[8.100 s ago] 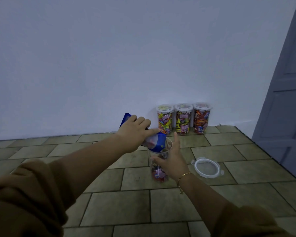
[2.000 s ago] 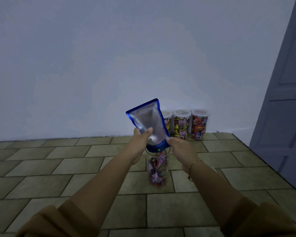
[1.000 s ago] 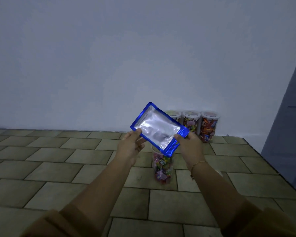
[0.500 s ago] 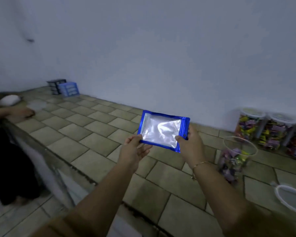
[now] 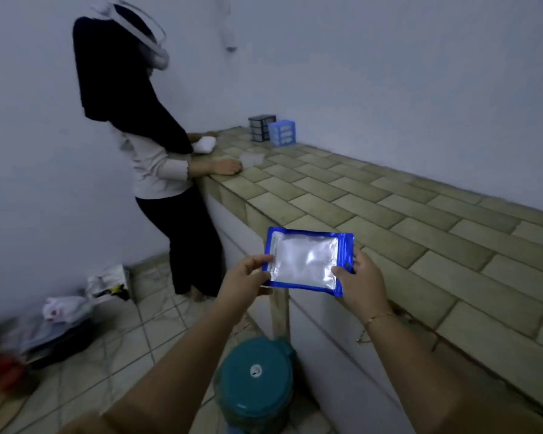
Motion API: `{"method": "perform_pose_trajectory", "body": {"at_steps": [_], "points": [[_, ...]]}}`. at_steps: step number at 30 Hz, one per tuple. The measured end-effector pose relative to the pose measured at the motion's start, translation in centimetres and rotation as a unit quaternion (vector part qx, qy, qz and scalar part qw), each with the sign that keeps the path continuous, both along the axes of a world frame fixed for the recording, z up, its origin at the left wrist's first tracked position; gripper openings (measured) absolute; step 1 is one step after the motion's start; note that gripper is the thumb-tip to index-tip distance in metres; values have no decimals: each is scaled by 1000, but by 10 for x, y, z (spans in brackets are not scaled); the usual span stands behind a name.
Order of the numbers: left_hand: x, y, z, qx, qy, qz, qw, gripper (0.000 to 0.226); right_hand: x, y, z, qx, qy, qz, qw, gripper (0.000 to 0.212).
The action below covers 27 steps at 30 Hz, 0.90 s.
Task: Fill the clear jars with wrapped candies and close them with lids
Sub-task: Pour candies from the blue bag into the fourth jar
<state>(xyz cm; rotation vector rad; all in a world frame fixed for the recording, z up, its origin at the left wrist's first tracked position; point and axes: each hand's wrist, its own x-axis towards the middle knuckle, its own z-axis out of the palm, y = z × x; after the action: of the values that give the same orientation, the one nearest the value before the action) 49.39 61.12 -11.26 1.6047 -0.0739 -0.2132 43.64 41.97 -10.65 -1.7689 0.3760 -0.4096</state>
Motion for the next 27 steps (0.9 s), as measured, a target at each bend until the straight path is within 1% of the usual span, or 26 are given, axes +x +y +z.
{"method": "perform_pose_trajectory", "body": {"at_steps": [3,5,8,15,18,22,24,26,27], "points": [[17,71,-21,60,26,18,998,35,19,64,-25,36,29,18,999,20],[21,106,-36,76,43,24,996,39,26,95,-42,46,48,26,997,12],[20,149,-62,96,81,34,991,39,33,136,-73,47,94,22,994,8],[30,197,-123,105,132,60,984,40,53,185,-134,72,168,21,983,16],[38,211,-148,121,147,53,980,41,63,200,-164,82,204,14,975,5],[54,228,-181,144,182,47,972,40,73,217,-198,143,283,42,948,29],[65,232,-200,160,201,43,965,39,78,224,-219,168,310,35,935,41],[72,232,-217,173,222,47,958,33,83,229,-239,180,338,22,924,47],[76,232,-224,179,234,49,955,28,85,232,-249,186,351,22,918,45]]}}
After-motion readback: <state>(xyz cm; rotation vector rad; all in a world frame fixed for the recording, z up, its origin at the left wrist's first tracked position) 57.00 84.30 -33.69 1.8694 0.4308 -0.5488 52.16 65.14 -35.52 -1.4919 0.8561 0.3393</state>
